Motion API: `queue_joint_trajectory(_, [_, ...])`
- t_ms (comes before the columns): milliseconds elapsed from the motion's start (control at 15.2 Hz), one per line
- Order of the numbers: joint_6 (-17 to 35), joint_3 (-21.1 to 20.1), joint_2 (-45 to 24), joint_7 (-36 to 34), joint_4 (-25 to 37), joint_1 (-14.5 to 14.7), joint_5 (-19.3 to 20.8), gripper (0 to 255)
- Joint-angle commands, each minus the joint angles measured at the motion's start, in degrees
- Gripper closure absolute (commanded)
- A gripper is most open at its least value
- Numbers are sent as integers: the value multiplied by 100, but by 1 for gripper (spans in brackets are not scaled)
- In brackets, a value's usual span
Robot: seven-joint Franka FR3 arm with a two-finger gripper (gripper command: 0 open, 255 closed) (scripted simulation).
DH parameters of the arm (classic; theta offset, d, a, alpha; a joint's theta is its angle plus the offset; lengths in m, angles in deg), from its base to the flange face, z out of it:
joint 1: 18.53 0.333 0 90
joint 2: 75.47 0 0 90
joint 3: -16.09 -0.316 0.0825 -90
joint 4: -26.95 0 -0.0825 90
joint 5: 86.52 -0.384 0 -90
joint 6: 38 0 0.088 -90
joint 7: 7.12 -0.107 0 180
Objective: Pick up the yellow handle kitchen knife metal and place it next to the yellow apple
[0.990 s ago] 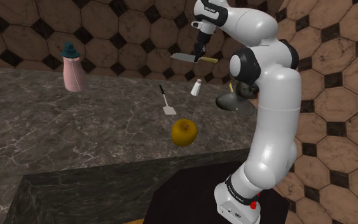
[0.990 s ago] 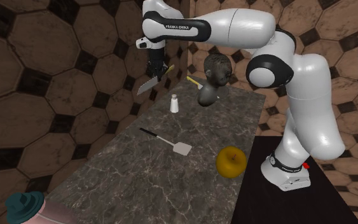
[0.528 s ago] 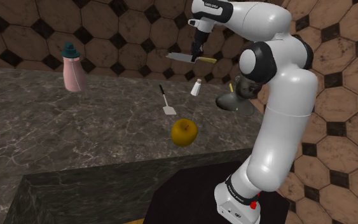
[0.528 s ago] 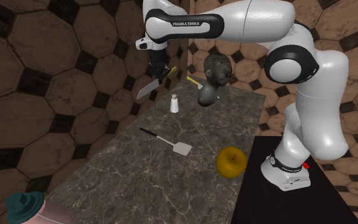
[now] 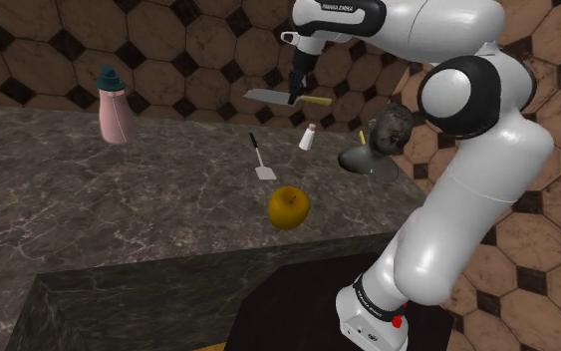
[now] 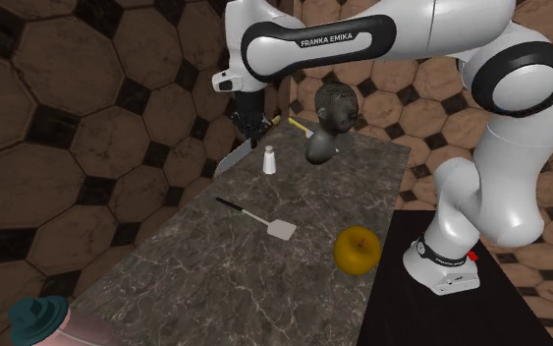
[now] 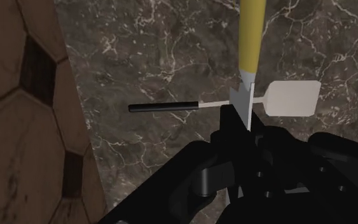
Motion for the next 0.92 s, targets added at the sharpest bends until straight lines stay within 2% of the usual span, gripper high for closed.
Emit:
queue_joint_trajectory(0, [84, -115, 345, -349, -378, 216, 177, 255])
queue_joint_trajectory(396, [245, -541, 1050, -1288, -1158, 666, 486, 255])
queue_joint_trajectory(858, [332, -1118, 1572, -2338, -1737, 1093, 621, 255])
